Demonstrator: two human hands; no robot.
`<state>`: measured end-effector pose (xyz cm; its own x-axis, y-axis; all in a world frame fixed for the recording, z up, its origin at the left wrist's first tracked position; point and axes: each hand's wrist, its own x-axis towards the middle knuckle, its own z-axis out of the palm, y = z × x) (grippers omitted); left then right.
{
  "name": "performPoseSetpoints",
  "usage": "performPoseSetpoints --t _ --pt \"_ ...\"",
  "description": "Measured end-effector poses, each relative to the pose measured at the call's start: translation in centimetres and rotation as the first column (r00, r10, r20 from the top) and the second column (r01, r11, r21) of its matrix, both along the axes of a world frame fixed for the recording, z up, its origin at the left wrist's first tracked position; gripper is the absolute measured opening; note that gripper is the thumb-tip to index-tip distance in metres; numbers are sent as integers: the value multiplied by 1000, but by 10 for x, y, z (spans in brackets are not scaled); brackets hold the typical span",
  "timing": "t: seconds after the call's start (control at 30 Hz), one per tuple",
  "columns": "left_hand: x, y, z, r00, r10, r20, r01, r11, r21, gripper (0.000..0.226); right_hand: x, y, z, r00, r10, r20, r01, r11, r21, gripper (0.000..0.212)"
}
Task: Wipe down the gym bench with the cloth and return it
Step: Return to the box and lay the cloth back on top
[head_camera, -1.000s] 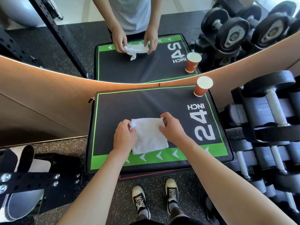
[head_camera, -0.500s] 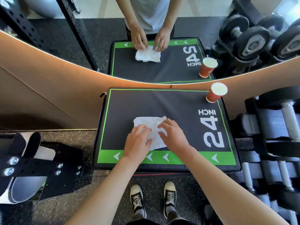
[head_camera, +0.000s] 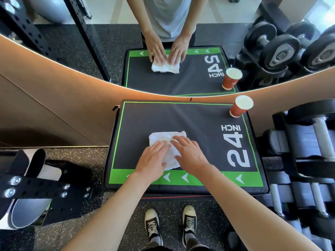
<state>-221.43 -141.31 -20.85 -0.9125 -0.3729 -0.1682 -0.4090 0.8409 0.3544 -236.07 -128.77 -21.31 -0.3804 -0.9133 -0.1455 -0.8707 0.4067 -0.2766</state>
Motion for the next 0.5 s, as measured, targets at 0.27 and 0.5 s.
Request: performPoseSetpoints --t 0.27,0.5 --pt "-1 -10 -11 975 44 218 -35 998 -44 88 -10 0 -14 994 -52 95 41 992 119 74" --pt "-4 -16 -3 978 36 208 -37 999 2 92 -10 -7 -2 991 -104 86 96 991 91 81"
